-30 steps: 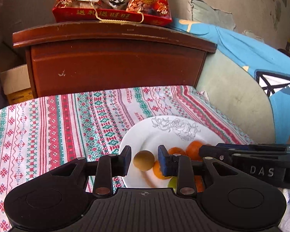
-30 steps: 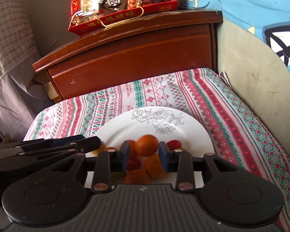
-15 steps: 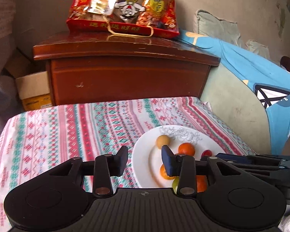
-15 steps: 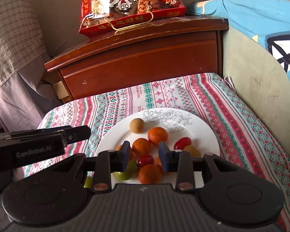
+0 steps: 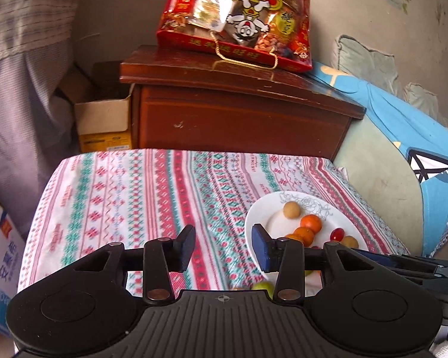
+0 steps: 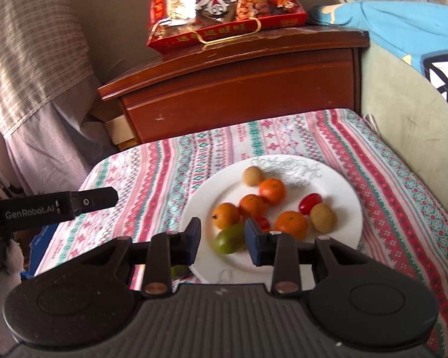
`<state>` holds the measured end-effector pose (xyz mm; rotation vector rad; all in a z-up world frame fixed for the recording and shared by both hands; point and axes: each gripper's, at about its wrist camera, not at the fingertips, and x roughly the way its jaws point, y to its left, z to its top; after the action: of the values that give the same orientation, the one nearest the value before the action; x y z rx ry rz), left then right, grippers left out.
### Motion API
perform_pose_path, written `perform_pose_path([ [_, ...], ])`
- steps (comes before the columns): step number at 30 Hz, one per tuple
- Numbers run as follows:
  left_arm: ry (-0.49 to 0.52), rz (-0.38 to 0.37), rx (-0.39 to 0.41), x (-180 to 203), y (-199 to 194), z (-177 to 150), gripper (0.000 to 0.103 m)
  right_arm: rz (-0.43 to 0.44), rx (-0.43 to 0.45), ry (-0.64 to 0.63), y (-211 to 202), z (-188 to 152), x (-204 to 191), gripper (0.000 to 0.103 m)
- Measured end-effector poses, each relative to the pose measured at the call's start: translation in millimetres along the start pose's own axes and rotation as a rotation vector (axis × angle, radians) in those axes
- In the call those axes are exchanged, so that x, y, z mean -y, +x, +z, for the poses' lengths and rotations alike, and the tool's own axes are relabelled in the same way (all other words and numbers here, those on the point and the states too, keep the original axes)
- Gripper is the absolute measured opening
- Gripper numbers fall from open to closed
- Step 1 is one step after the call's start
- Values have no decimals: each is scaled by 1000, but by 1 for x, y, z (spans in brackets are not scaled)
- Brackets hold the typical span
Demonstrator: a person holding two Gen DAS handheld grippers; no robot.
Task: Organize fruits
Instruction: 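Grasp the last brown kiwi with the left gripper while the right gripper grasps a green lime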
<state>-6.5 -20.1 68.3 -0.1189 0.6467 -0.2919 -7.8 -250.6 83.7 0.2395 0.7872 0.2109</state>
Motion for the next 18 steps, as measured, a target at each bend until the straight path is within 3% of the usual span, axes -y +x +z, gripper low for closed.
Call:
perform_pose_path([
  [8, -2, 35, -23, -9, -17, -17, 42, 59, -30, -27, 1, -18, -22, 34],
  [18, -26, 47, -56, -24, -20, -31, 42, 72, -54, -78, 24, -32, -39, 33],
])
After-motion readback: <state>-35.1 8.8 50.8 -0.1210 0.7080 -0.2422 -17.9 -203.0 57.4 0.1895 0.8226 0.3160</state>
